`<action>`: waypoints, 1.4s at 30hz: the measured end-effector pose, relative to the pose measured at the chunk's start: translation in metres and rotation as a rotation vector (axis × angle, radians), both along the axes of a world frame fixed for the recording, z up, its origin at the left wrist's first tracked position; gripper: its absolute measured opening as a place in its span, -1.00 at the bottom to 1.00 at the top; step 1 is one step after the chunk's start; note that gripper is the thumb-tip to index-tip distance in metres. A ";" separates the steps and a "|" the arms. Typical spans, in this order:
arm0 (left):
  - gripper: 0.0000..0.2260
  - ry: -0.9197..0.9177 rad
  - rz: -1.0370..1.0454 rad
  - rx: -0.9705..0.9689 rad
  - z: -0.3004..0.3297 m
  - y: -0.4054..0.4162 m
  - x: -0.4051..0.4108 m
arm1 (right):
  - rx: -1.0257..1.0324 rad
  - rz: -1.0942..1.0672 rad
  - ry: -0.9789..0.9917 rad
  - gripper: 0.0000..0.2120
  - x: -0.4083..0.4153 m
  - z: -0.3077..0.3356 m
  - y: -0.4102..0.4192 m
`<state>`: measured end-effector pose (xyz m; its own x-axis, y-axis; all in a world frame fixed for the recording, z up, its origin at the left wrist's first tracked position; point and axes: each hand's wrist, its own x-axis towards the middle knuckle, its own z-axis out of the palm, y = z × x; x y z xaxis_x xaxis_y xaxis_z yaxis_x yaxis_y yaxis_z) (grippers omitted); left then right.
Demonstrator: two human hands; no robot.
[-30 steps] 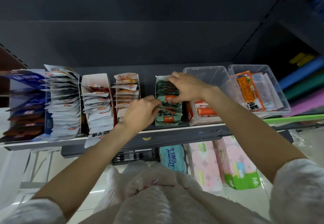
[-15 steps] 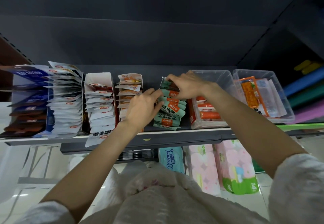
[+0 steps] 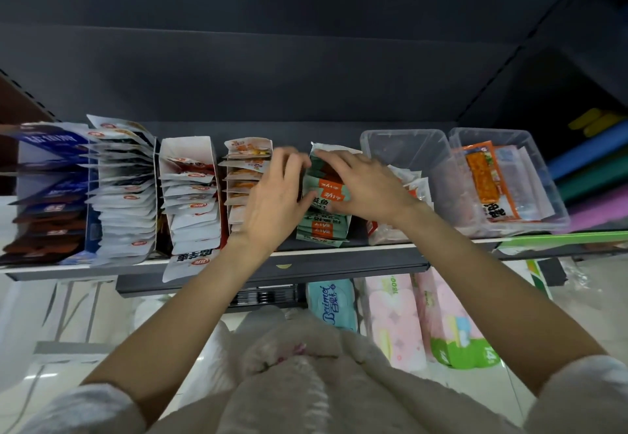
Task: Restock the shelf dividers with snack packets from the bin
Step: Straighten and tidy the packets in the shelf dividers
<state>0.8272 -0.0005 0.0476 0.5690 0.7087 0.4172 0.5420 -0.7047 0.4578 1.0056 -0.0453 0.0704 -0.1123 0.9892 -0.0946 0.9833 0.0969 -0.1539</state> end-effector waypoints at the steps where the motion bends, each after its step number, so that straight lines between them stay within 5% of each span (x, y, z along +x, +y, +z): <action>1: -0.68 -0.026 -0.043 0.036 0.001 -0.002 -0.004 | 0.002 0.003 0.006 -0.15 0.001 0.000 0.001; 5: -0.70 0.268 -0.385 -0.029 0.002 0.001 -0.017 | 0.006 -0.001 0.015 -0.21 0.007 -0.002 0.005; 8: -0.59 0.655 -0.430 -0.111 0.000 0.008 -0.012 | -0.011 -0.006 0.024 -0.25 0.009 0.001 0.009; 10: -0.56 0.713 -0.473 -0.123 0.000 0.009 -0.008 | -0.043 -0.011 0.047 -0.27 0.013 0.003 0.012; 14: -0.64 0.596 -0.506 -0.239 0.005 0.018 -0.007 | -0.093 -0.017 0.110 -0.28 0.017 0.007 0.014; 26: -0.74 0.732 -0.368 -0.015 -0.011 0.011 0.011 | -0.077 -0.010 0.144 -0.29 0.019 0.004 0.015; 34: -0.81 0.245 -0.349 0.227 -0.010 0.008 -0.011 | -0.148 -0.027 0.248 -0.36 0.027 0.003 0.024; 40: -0.78 0.238 -0.513 0.151 0.002 0.007 -0.020 | -0.170 0.043 0.159 -0.31 0.023 -0.004 0.020; 42: -0.60 0.274 -0.487 0.029 0.004 0.002 -0.024 | -0.142 0.050 0.111 -0.28 0.023 -0.005 0.017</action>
